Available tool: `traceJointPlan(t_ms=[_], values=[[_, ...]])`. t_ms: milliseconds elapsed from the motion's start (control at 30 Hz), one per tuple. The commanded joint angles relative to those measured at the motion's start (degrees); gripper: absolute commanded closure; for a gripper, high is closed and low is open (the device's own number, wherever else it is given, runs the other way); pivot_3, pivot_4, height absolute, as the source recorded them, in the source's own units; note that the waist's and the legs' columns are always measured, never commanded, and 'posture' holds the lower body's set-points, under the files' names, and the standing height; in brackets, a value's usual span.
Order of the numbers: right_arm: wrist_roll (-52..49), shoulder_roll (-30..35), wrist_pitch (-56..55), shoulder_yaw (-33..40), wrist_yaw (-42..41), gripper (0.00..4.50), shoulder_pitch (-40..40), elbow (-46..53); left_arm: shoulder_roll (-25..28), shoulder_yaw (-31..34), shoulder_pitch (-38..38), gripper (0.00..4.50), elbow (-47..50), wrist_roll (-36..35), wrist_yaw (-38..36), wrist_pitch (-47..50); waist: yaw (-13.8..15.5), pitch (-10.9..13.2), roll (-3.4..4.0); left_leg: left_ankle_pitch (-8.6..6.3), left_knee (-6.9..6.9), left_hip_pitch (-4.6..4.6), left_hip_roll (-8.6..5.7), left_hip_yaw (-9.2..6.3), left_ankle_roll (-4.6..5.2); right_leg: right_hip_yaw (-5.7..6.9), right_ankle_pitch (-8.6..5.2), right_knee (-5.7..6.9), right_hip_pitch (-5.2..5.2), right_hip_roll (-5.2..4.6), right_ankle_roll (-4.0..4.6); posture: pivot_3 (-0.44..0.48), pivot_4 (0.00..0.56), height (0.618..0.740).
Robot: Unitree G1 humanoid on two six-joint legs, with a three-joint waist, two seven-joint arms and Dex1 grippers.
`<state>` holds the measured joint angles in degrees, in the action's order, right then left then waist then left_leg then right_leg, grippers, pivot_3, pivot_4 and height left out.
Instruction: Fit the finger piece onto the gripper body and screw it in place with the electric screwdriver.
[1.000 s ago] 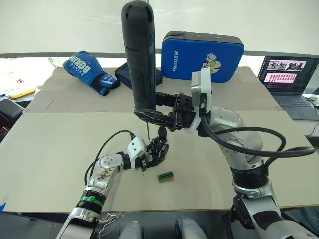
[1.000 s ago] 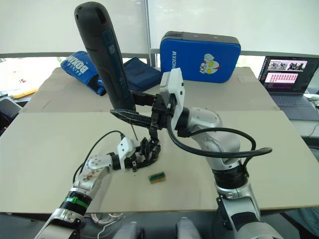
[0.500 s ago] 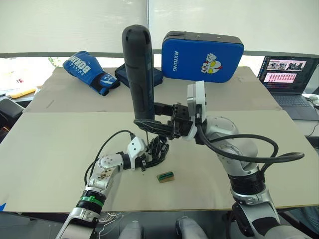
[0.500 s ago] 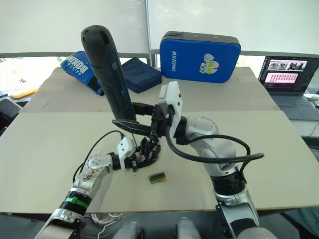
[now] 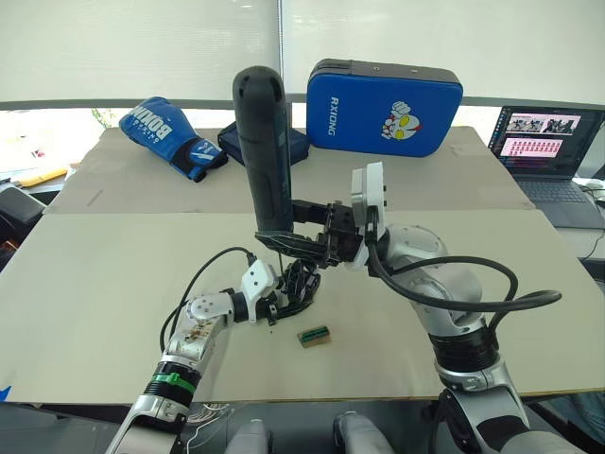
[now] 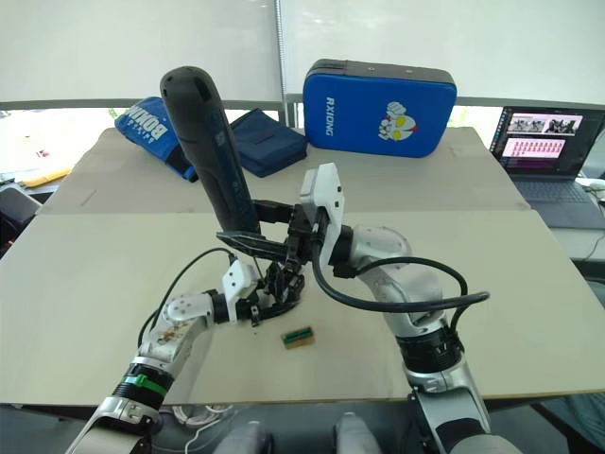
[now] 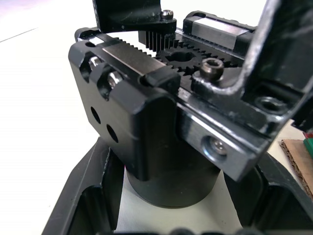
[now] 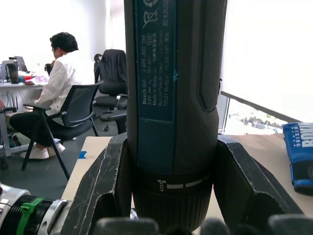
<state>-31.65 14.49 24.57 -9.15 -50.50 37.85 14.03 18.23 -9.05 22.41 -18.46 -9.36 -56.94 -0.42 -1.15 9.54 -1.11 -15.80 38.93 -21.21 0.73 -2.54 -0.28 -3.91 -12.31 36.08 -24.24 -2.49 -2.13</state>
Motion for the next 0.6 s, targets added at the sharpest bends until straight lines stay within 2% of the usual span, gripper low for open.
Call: traceJointPlan(t_ms=[33,600], values=[[-0.1,-0.4,-2.5,0.3,-0.6,2.59,0.6,1.8,0.5,-1.4,-1.7,2.17,-1.0,0.6,-0.5,2.3,0.0,0.0,0.00,0.00,0.00,0.00,0.00,0.00,0.00,0.00,0.00,0.00,0.00,0.00,0.00,0.000,0.150,0.740],[1.9,-0.9,-4.5,-0.3,-1.0,2.59,-0.6,0.7,0.5,-1.5,-2.2,2.17,-0.5,0.6,-0.5,2.8,-0.1,0.0,0.00,0.00,-0.02,0.01,0.00,0.00,0.00,0.00,0.00,-0.01,0.00,0.00,0.00,0.000,0.150,0.740]])
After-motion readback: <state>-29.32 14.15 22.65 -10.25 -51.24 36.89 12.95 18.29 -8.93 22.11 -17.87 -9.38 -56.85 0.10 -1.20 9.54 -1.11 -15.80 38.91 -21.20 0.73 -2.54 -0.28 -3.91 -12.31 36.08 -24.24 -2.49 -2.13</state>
